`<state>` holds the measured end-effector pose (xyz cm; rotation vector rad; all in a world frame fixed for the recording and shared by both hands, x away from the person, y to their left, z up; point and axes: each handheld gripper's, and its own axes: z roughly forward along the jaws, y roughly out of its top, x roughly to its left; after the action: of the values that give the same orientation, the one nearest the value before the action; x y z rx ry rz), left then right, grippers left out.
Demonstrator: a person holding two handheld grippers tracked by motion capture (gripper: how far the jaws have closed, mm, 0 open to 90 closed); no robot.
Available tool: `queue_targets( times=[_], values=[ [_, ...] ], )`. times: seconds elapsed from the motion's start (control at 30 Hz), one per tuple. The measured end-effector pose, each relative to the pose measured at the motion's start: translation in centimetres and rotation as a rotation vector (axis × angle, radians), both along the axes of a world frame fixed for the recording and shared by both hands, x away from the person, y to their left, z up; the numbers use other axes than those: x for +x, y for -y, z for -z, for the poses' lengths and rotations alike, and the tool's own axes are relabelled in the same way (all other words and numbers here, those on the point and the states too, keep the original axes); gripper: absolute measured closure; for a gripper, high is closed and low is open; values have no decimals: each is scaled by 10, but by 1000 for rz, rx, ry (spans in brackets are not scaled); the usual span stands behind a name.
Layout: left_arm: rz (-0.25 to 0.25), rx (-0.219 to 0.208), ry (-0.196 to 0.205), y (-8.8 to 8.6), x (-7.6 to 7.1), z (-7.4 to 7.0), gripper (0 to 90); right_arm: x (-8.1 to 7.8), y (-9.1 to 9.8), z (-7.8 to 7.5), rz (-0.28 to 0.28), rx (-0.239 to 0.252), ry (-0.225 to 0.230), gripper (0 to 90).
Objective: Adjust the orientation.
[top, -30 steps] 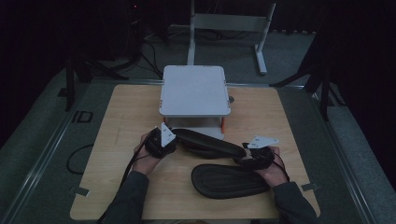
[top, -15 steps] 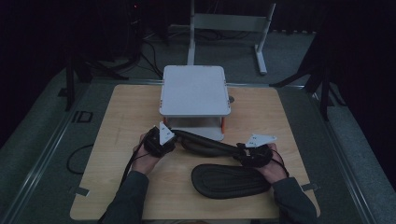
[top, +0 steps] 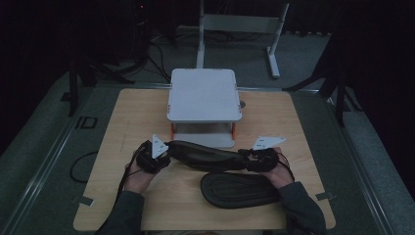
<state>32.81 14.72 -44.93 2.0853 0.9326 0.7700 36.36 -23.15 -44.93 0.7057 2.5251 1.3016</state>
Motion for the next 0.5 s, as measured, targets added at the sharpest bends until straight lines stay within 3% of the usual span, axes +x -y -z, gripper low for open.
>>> queue_targets(
  times=[0.07,0.1,0.17,0.2,0.23,0.33,0.37,0.5],
  values=[
    [-1,6,-20,-4,-1,2,642,4,-6,-2,51,1,16,493],
    [-1,6,-25,-5,-1,3,642,4,-6,-2,51,1,16,493],
    [-25,33,-29,-6,0,5,648,9,-8,-2,116,-7,9,462],
    [-44,49,-32,-7,2,8,640,13,-9,-2,176,-41,22,447],
    [-44,49,-32,-7,2,8,629,15,-8,-2,193,-47,17,439],
    [-30,40,-53,-8,5,12,621,17,-7,0,211,-54,9,425],
    [2,36,-59,-5,4,14,618,18,-7,0,219,-56,11,414],
    [8,52,-53,0,2,15,603,18,-4,0,246,-39,14,411]
  ],
)
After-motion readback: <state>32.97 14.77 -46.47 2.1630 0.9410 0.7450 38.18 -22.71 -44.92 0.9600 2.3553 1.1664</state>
